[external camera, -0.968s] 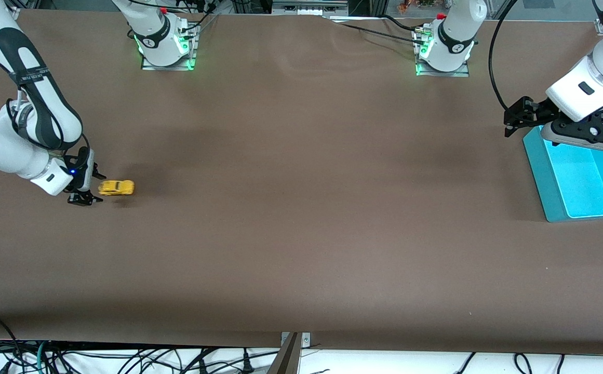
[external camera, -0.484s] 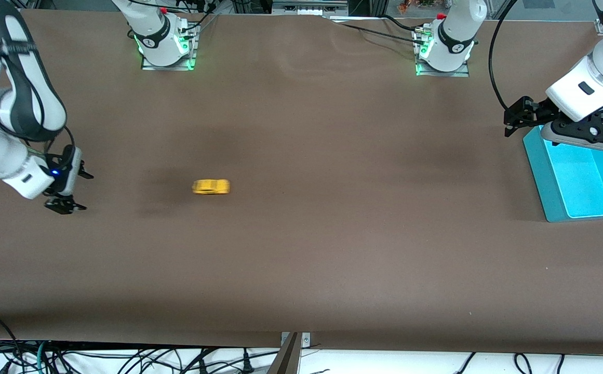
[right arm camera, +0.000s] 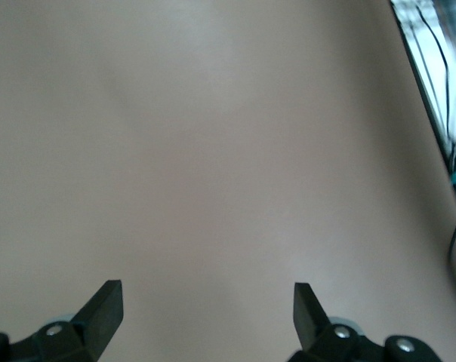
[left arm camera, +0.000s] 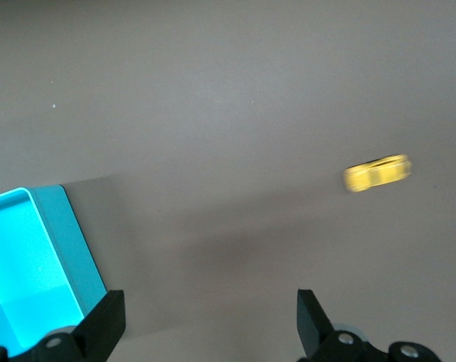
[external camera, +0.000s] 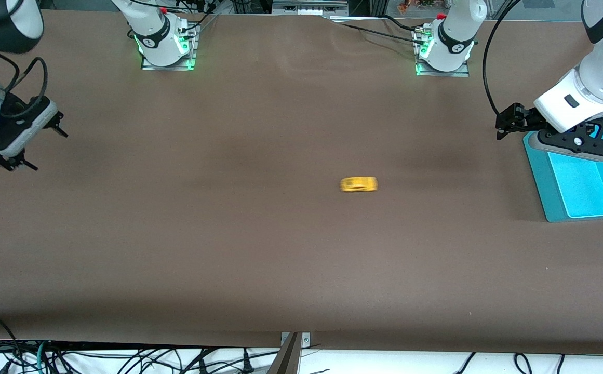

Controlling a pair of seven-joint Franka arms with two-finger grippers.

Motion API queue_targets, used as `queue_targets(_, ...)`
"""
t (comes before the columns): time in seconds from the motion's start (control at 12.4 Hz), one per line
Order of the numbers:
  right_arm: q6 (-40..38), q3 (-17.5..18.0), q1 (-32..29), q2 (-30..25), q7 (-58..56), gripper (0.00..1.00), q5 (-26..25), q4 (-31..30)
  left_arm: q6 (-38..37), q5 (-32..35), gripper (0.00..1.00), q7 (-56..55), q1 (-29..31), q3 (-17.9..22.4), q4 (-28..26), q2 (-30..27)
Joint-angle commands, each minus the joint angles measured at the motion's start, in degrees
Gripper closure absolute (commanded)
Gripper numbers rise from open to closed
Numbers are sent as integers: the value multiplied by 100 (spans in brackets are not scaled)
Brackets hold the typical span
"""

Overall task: Wind and store yellow beetle car
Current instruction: 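Raise the right gripper away while the left gripper moves toward the car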

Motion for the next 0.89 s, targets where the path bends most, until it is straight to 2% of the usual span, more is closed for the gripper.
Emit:
queue_targets(0.0,-419,-194,266,1,1840,0,-11,235,-143,107,0,-34,-26,-20,156,52)
queue_targets(0.16,-718,-728,809,-139,3369,0,85,235,-161,107,0,-34,-26,-20,156,52)
queue_targets(0.24,-789,-818,969,-184,3907,0,199,226,-187,107,0,-43,-26,-20,156,52)
queue_targets(0.48,-851,-906,1041,-202,4317,0,209,226,-240,90,0,-17,-26,-20,156,52)
queue_targets(0.65,-912,-1143,1329,-228,4500,0,218,226,-249,90,0,10,-26,-20,156,52)
queue_targets(0.81,-930,-1144,1340,-246,4668,0,218,226,-353,90,0,19,-26,-20,156,139)
